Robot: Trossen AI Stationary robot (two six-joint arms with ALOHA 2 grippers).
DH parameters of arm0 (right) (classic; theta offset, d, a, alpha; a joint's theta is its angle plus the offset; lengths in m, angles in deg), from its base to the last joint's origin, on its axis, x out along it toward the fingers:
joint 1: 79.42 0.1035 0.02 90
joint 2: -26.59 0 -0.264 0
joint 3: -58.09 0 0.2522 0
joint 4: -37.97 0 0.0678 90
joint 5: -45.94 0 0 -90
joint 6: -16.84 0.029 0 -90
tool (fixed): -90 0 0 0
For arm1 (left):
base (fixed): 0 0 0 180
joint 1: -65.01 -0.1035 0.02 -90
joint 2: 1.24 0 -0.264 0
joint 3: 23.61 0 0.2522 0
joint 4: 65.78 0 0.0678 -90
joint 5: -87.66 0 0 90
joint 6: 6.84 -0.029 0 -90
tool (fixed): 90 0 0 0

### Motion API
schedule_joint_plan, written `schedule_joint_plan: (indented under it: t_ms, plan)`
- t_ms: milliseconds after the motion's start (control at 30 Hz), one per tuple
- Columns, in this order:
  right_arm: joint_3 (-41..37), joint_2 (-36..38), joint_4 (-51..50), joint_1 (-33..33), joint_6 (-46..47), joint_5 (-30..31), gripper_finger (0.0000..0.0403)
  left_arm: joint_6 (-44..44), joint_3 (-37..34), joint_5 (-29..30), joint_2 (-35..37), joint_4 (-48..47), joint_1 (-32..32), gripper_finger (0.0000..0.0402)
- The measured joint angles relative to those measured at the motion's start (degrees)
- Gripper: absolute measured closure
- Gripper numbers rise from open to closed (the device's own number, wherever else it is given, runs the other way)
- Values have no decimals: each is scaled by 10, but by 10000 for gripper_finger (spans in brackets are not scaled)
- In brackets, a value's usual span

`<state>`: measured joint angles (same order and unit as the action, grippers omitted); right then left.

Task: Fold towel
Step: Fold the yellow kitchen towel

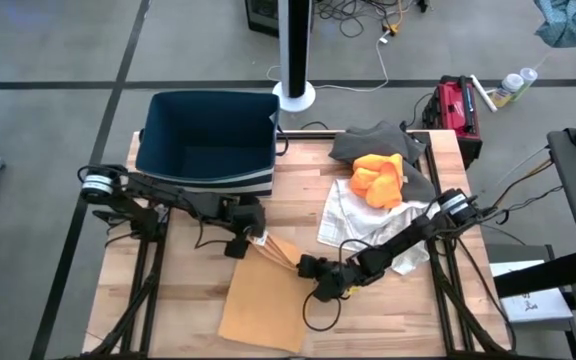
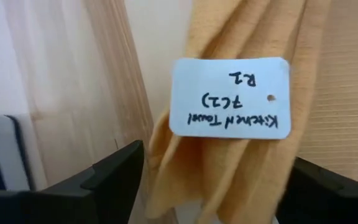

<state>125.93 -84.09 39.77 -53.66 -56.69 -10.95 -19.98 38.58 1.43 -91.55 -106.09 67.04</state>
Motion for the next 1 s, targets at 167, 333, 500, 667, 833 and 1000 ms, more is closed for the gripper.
schedule_joint_plan:
  t_ms: [167,333,500,667,833,1000]
  plan:
    - [0,0,2,8,-26,11,394,-16,13,-2,-40,-4,-7,109]
    - [0,-1,3,10,-24,17,394,-18,27,-4,-60,-11,-7,101]
    - [-1,-1,6,10,-24,28,394,-14,26,-17,-56,-17,-7,123]
    - [-1,-1,24,13,-26,37,394,-11,26,-33,-59,-25,-7,207]
    - [-1,4,48,14,1,49,394,1,25,-42,-53,-35,-7,312]
    - [-2,32,46,-4,129,57,394,4,25,-38,-24,-72,-8,373]
